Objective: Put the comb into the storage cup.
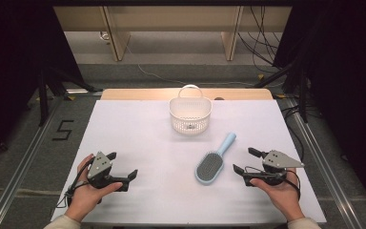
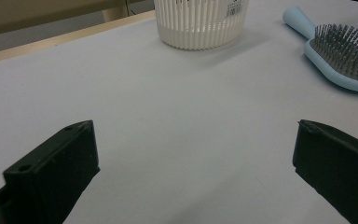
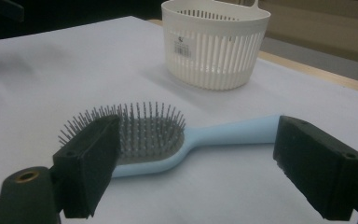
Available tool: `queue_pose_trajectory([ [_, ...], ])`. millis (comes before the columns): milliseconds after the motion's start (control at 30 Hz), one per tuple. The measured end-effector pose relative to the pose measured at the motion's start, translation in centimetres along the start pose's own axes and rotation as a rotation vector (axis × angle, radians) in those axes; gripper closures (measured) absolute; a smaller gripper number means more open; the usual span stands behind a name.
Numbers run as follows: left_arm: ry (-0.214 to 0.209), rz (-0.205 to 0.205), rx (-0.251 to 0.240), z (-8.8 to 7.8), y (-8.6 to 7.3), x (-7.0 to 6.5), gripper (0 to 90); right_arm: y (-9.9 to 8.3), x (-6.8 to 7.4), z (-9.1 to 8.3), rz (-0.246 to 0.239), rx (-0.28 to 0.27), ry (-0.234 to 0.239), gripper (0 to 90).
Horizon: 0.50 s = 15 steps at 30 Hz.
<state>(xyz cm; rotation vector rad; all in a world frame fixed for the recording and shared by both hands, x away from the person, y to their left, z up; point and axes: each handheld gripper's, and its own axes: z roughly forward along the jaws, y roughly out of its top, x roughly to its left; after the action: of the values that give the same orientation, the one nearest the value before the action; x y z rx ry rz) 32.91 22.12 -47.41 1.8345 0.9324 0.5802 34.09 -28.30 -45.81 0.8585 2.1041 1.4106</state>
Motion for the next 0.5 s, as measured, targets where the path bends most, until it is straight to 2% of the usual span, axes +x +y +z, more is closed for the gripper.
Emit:
queue_pose_trajectory([
  [400,-0.002,-0.006,-0.002,0.03,-0.05,0.06,0.0,0.20,-0.17,0.14,-0.002,-0.013,-0.019,18.5],
  [433,-0.002,-0.002,0.000,0.04,-0.05,0.08,0.0,0.37,-0.24,0.30,-0.010,-0.021,-0.034,23.2],
  [467,-0.002,-0.002,0.000,0.04,-0.05,0.08,0.0,0.37,-0.24,0.30,-0.010,-0.021,-0.034,23.2],
  [500,-0.002,-0.004,-0.001,0.06,-0.04,0.08,0.0,0.64,-0.32,0.53,-0.021,-0.019,-0.058,33.0],
])
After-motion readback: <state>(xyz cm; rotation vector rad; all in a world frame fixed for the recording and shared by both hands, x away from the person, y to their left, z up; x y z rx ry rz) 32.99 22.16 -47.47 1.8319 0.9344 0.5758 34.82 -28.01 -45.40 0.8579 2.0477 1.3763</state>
